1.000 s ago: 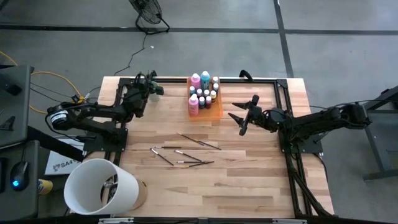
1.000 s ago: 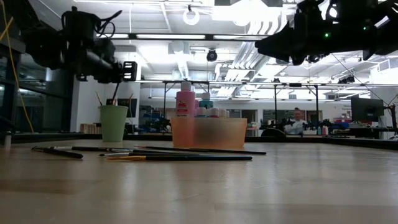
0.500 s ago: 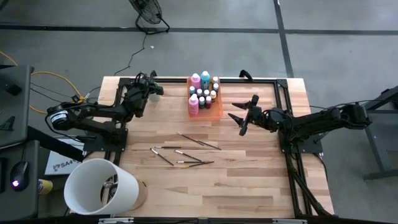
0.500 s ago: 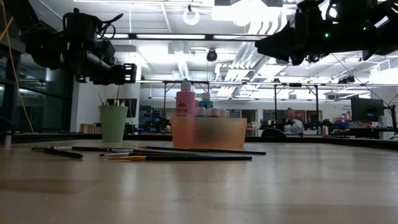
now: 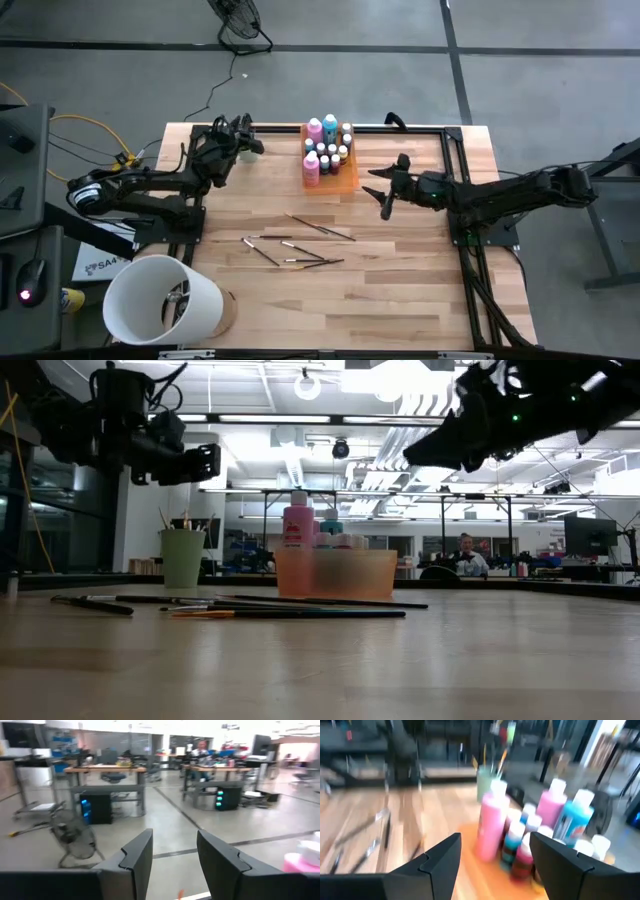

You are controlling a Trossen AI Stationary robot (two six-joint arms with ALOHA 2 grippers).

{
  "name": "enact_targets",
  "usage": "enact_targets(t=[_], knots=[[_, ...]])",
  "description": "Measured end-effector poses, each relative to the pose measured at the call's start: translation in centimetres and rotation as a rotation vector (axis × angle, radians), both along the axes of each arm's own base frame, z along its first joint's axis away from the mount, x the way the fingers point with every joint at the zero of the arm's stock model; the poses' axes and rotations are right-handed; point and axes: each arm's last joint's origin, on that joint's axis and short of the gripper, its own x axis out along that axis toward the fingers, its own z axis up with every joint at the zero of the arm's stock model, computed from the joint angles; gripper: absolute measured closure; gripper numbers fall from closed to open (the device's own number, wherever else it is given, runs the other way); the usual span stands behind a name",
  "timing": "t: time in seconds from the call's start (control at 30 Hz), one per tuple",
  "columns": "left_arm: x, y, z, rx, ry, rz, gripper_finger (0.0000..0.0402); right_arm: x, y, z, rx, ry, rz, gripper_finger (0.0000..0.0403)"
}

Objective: Pick & Place Paint Supplies
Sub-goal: Put the orange paintbrush into the cup

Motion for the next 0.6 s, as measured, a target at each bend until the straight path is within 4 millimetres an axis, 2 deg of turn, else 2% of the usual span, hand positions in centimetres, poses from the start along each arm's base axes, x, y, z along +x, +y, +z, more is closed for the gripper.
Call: enact_targets(t=[0.17, 0.4, 0.6], knots=[[0.1, -0.2, 0.2, 0.012, 0.035, -0.08, 0.0249, 0.6, 0.0, 0.7, 0.064, 0.183, 0.016, 0.0172], [0.2, -0.4, 0.2, 0.036, 0.093, -0.18, 0.0249, 1.2, 0.7, 1.7, 0.169, 0.318, 0.15, 0.0172], [0.1, -0.5, 0.5, 0.049, 0.097, -0.183, 0.0249, 3.8, 2.3, 2.4, 0.152, 0.404, 0.181, 0.0172]])
